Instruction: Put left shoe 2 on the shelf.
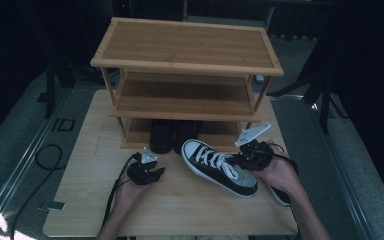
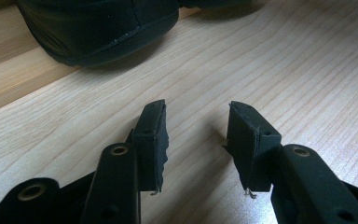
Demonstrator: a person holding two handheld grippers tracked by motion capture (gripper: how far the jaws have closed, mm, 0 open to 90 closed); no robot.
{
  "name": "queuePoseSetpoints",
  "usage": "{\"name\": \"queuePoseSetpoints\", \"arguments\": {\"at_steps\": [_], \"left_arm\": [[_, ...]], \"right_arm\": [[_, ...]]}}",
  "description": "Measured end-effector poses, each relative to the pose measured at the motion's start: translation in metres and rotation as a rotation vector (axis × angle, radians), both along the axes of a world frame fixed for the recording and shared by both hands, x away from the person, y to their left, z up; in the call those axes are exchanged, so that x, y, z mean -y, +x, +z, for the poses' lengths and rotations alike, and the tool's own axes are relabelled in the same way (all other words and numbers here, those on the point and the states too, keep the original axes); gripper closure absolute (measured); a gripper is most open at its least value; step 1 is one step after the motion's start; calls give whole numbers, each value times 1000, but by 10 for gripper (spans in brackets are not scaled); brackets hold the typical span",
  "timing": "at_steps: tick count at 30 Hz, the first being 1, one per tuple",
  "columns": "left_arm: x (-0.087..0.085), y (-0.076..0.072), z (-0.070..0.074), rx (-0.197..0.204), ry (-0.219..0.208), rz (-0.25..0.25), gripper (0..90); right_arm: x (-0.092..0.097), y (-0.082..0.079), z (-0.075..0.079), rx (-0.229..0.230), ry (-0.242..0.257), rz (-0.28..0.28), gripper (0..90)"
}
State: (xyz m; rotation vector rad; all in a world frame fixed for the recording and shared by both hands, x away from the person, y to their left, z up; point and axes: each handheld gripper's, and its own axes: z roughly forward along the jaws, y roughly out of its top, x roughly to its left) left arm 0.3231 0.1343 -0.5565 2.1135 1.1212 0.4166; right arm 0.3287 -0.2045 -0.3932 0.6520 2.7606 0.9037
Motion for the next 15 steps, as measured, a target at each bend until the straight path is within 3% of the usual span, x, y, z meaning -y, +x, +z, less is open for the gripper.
{"name": "queuePoseSetpoints", "arguments": {"at_steps": [15], "left_arm": [[0,0,0,2,-2,2,581]], "right_arm": [[-10,8,30,26,70,55,880]]}}
